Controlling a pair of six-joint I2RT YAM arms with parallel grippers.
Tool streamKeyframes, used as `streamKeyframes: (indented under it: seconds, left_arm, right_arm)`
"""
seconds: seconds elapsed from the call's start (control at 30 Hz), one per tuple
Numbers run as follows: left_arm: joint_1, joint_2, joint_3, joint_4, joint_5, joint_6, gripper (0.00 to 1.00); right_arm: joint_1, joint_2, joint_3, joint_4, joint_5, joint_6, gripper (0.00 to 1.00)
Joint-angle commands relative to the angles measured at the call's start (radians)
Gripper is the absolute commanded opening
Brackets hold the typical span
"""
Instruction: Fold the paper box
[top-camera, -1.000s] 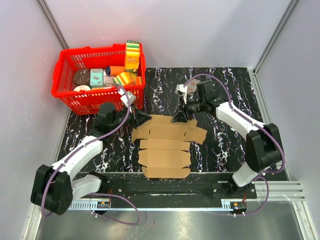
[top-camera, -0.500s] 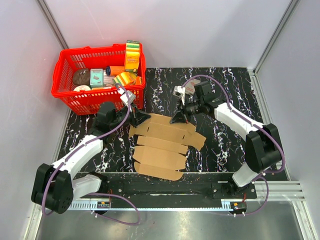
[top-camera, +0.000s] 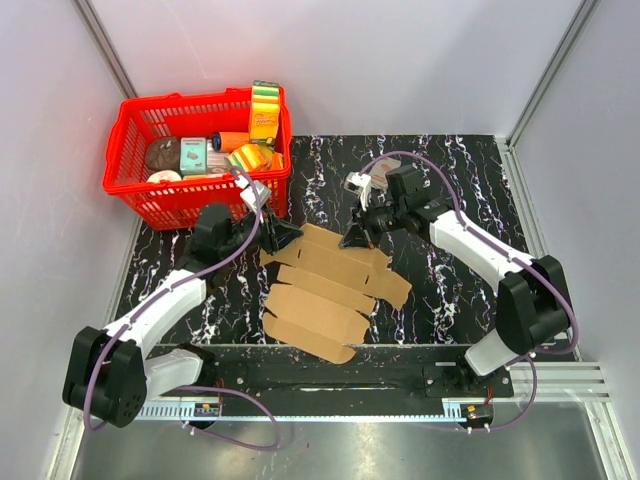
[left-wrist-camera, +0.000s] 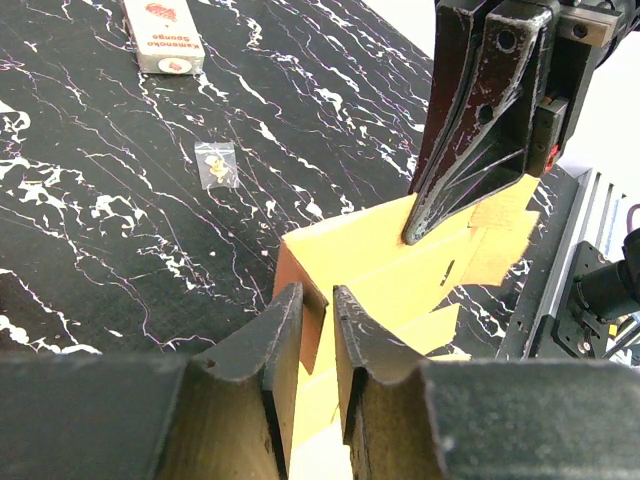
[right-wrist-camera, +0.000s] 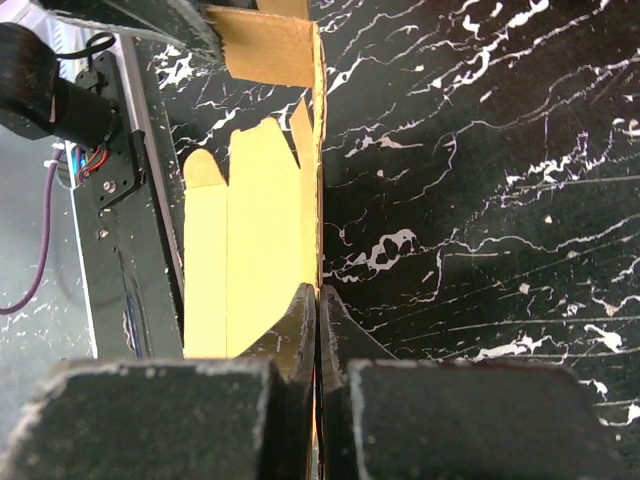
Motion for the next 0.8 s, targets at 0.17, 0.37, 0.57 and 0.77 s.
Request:
streamKeyframes:
  seconds: [0.17, 0.37, 0.57, 0.77]
  left_arm:
    - [0.0, -0.008, 0.031, 0.066, -0.011, -0.011, 0.26]
    - [0.0, 0.024, 0.036, 0.086, 0.008, -0.026, 0.27]
    - [0.0, 0.024, 0.019, 0.109, 0.02, -0.042, 0.27]
    - [-0.002, 0.021, 0.008, 0.126, 0.032, -0.059, 0.27]
  right_arm:
    - [0.075, -0.067, 0.061, -0.057, 0.184, 0.132, 0.0]
    - [0.134, -0.101, 0.046, -0.032, 0.227, 0.167, 0.0]
    - [0.135, -0.168, -0.034, 0.045, 0.324, 0.295, 0.0]
    - [0.137, -0.213, -0.045, 0.048, 0.39, 0.329, 0.0]
